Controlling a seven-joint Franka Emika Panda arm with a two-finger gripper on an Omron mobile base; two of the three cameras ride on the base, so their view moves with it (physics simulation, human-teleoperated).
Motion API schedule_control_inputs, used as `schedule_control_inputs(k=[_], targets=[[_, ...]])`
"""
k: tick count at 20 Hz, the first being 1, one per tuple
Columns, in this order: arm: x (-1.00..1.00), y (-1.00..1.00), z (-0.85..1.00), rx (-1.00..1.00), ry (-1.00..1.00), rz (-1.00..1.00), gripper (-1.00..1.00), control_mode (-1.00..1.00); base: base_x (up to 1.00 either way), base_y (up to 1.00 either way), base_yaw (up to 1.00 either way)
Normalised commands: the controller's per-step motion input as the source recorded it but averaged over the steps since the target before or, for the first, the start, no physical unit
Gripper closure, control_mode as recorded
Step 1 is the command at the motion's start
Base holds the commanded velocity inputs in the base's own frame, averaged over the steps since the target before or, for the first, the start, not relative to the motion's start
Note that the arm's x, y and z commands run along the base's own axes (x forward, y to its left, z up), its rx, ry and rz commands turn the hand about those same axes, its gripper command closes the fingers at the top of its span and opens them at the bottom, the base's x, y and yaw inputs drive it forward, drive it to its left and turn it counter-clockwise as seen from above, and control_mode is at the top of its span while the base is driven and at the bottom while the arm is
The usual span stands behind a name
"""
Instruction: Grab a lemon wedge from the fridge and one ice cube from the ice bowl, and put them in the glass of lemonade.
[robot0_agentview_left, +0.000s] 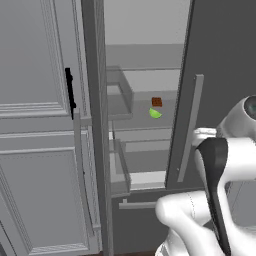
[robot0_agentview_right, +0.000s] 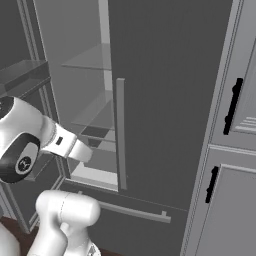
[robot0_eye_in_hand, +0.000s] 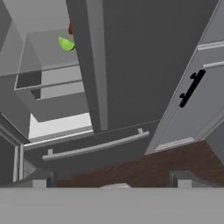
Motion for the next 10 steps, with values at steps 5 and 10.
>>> schedule_control_inputs(k=[5,10], targets=[[0.84,-0.28,-0.22,-0.08,-0.11,0.02,-1.0,-1.0,0.0,0.0,0.0],[0.51,-0.03,-0.56,-0.22,-0.43,0.04,-1.0,-1.0,0.0,0.0,0.0]])
